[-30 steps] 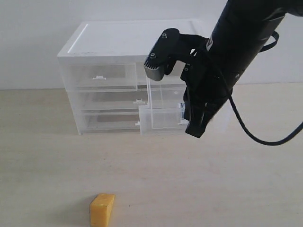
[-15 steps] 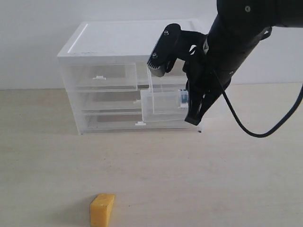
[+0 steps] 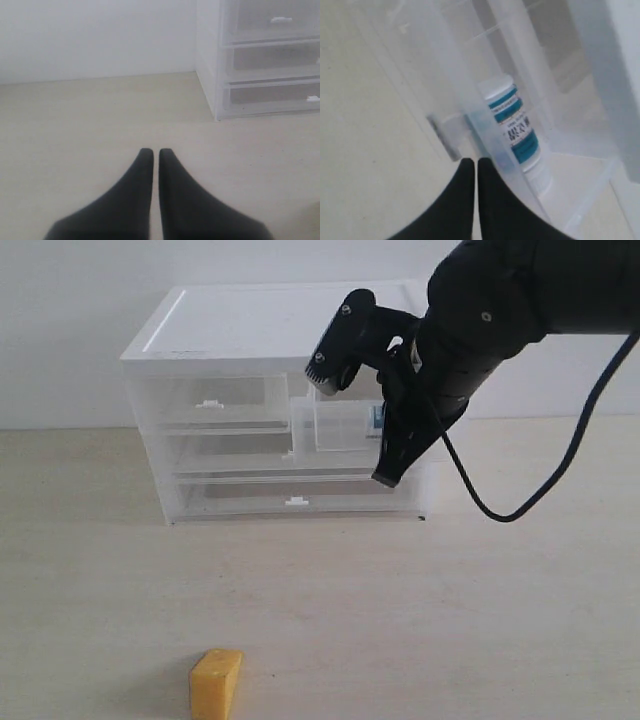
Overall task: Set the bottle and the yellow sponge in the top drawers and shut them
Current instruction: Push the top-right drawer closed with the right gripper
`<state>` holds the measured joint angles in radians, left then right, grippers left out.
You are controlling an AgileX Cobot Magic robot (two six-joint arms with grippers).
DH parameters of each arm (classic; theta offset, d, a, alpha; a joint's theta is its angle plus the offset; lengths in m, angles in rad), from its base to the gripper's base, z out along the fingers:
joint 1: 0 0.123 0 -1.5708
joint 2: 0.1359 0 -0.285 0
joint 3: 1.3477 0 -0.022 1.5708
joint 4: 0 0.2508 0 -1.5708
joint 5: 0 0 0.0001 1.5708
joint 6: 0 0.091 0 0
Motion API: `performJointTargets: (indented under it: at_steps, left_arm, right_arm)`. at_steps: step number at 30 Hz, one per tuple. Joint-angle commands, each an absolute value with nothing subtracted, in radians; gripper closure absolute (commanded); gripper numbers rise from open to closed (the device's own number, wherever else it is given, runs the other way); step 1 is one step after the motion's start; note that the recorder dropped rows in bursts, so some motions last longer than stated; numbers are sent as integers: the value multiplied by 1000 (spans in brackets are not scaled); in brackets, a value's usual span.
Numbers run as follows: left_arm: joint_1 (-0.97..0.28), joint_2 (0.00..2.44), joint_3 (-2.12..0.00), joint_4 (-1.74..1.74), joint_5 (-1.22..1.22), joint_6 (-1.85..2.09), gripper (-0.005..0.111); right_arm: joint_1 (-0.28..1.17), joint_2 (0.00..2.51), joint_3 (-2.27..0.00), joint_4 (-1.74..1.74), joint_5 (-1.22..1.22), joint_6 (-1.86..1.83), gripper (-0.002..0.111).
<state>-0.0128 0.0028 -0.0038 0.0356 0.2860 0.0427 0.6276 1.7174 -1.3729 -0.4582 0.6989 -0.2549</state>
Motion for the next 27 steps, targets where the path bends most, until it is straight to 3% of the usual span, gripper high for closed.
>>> performJointTargets:
  at_steps: [1, 9, 27]
  left_arm:
    - [-10, 0, 0, 40, 278, 47, 103]
    - [-10, 0, 0, 40, 278, 47, 103]
    - [-10, 0, 0, 40, 278, 47, 103]
  right_arm:
    - [628, 1719, -1369, -617, 627, -96, 108]
    - [628, 1769, -1369, -686, 522, -28, 108]
    - [628, 1850, -1369, -1225, 496, 571, 108]
